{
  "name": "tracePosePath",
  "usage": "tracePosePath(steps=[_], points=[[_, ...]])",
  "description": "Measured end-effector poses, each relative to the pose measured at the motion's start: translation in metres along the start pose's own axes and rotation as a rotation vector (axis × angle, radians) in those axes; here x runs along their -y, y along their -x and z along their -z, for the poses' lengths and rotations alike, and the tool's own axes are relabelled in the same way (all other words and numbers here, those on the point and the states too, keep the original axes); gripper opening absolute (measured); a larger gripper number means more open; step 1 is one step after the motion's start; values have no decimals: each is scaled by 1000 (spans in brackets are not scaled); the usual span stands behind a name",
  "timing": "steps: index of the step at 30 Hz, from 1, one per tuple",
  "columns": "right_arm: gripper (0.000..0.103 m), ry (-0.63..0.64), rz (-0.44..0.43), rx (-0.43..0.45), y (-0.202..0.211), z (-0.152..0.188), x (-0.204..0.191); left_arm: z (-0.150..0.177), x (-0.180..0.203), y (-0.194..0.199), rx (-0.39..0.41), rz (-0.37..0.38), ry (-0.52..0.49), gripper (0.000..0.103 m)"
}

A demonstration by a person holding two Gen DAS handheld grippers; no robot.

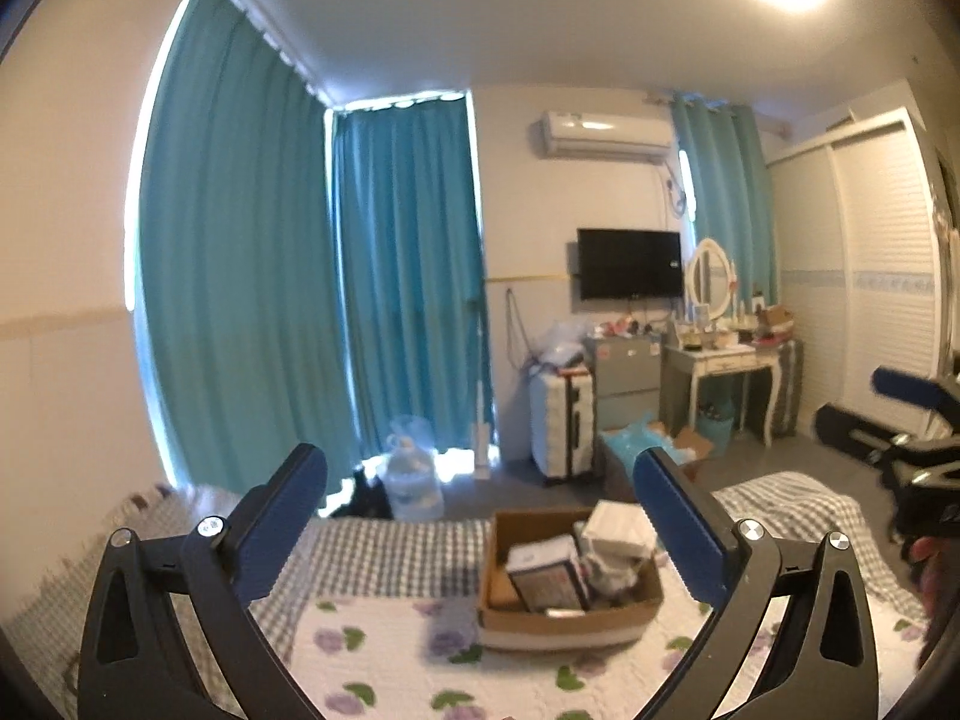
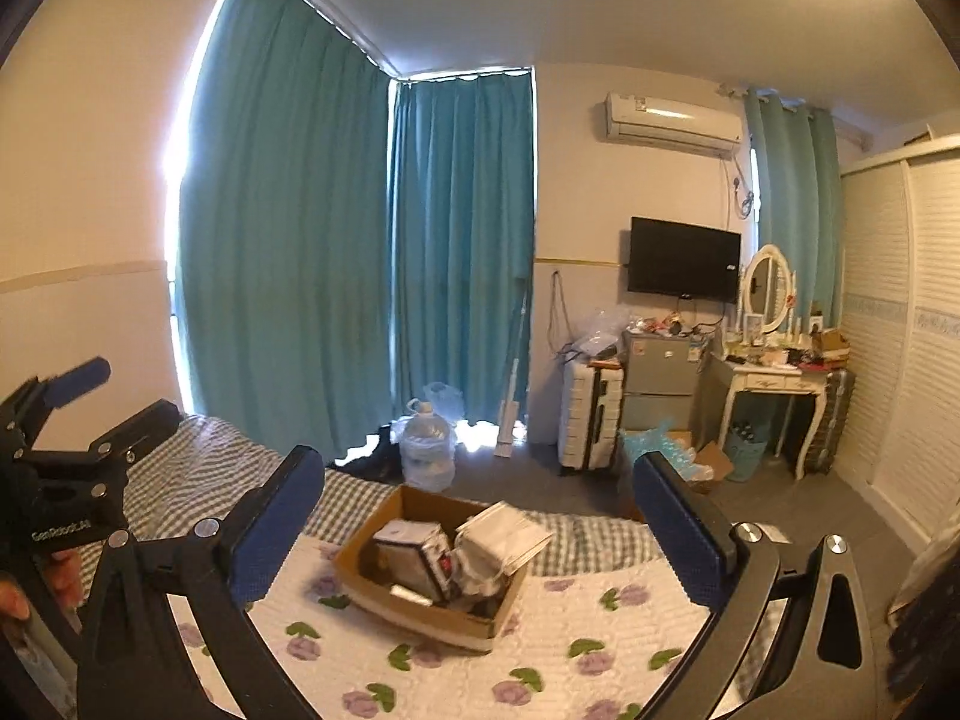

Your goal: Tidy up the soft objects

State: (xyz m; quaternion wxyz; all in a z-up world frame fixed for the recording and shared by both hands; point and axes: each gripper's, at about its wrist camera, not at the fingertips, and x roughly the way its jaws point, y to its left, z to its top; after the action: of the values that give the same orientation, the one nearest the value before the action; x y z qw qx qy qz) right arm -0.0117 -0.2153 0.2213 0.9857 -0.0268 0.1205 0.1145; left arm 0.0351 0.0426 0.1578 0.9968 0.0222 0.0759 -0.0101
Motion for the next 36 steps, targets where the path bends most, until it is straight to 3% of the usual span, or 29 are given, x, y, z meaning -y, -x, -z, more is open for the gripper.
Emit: tracePosePath(steps=[8, 13, 15, 18, 36], points=[[103, -30, -55, -50, -49, 93, -12, 85, -8, -14, -20, -7, 79, 103], [103, -51, -23, -138, -97, 166, -14, 139, -8, -47, -130, -34, 77, 103], [103, -49, -2, -150, -106, 178, -12, 151, -5, -49, -154, -56, 60, 103], [103, -73, 8, -178, -116, 185, -5, 159, 2, -55, -191, -44, 46, 103], [103, -54, -4, -163, -108, 184, -10, 163, 7, -54, -193, -57, 31, 103]])
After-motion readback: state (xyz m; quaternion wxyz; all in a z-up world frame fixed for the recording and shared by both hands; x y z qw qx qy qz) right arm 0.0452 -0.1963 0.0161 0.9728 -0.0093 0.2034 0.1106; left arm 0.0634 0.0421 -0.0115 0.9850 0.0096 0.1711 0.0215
